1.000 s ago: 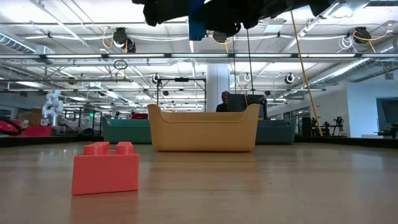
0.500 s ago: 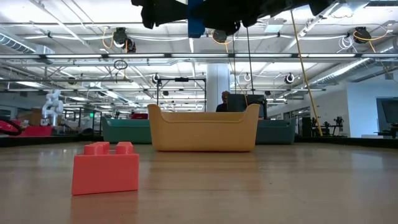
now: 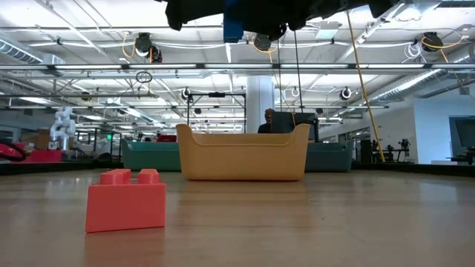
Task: Sort & place blocks by color
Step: Put the blue game piece into the green bin
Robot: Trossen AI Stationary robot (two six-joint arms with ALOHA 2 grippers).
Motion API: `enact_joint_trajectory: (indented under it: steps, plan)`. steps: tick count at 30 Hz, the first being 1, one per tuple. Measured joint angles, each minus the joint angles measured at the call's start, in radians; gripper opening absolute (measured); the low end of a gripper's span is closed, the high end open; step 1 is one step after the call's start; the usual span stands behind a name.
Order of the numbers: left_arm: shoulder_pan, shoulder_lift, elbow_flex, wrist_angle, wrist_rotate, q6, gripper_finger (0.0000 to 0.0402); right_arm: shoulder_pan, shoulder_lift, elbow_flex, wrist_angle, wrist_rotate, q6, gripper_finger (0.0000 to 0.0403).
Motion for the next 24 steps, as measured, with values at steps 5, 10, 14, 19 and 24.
enact_joint_trajectory:
  steps: [5,10,14,19,24]
  plan:
    - [0.004,0.0,0.0,-0.003,0.0,-0.011,0.024,0.0,0.0,0.0,0.001,0.0,0.0,0.0131]
    - [0.013,0.0,0.0,-0.016,0.001,-0.025,0.0203,0.0,0.0,0.0,0.011,0.0,0.0,0.0131]
    - [0.032,0.0,0.0,-0.048,0.006,-0.049,0.0173,-0.001,0.002,0.0,0.006,0.002,0.003,0.0131]
    - [0.037,0.0,0.0,-0.049,-0.007,-0.036,0.0149,-0.002,0.002,-0.001,0.006,-0.002,0.01,0.0132]
    - [0.037,0.0,0.0,-0.048,-0.012,-0.013,0.0151,-0.001,0.002,-0.001,0.009,0.0,0.004,0.0132]
